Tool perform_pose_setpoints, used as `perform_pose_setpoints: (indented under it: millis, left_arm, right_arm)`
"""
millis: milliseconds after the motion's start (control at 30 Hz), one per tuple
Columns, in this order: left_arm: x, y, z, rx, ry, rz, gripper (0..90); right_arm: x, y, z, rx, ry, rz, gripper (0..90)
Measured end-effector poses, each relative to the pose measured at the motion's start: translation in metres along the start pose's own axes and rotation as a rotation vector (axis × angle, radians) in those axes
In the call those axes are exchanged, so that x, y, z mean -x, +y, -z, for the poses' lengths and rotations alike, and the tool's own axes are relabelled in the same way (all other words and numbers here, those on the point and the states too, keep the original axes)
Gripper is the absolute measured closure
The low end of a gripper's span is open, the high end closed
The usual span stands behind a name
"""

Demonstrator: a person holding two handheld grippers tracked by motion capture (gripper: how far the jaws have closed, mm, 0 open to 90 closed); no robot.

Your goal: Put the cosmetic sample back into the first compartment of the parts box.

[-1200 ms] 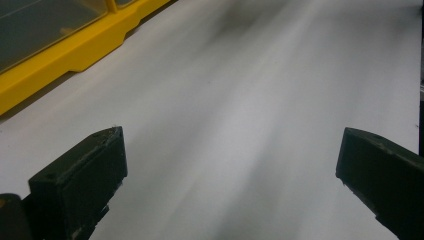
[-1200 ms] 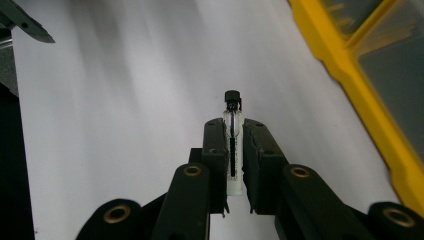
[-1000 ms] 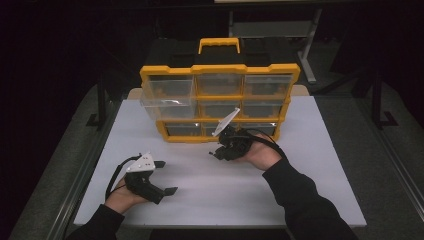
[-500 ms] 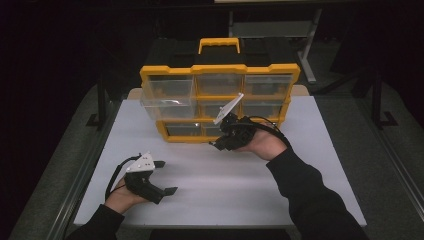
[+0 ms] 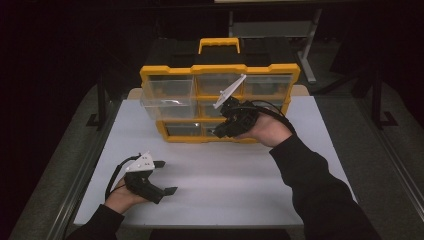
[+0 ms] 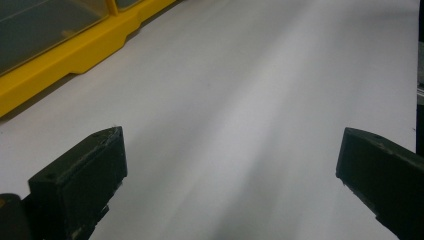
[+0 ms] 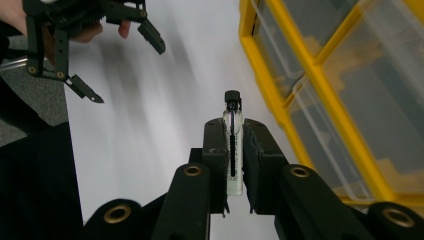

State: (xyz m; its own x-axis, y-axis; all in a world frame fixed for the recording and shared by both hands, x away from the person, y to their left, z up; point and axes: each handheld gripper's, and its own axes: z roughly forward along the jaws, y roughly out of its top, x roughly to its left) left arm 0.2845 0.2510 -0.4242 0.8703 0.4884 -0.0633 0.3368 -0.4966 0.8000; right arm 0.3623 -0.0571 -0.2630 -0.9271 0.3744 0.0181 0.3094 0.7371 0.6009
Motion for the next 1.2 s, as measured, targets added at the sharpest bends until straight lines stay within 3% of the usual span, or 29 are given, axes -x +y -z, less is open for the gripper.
perform_pose_setpoints:
  millis: [500, 933, 1200]
  left_arm:
    - [0.000, 0.000, 0.000, 0.002, -0.001, 0.006, 0.0]
    - [0.000, 0.000, 0.000, -0.006, -0.002, -0.002, 0.0]
    - [0.000, 0.001, -0.001, -0.003, -0.006, 0.005, 0.0]
  right_arm:
    - [0.008, 0.023, 0.035, 0.047, 0.002, 0.009, 79.4]
    - [0.015, 0.048, 0.069, 0.089, -0.026, 0.019, 79.4]
    - [0.016, 0.074, 0.084, 0.119, -0.027, 0.025, 79.4]
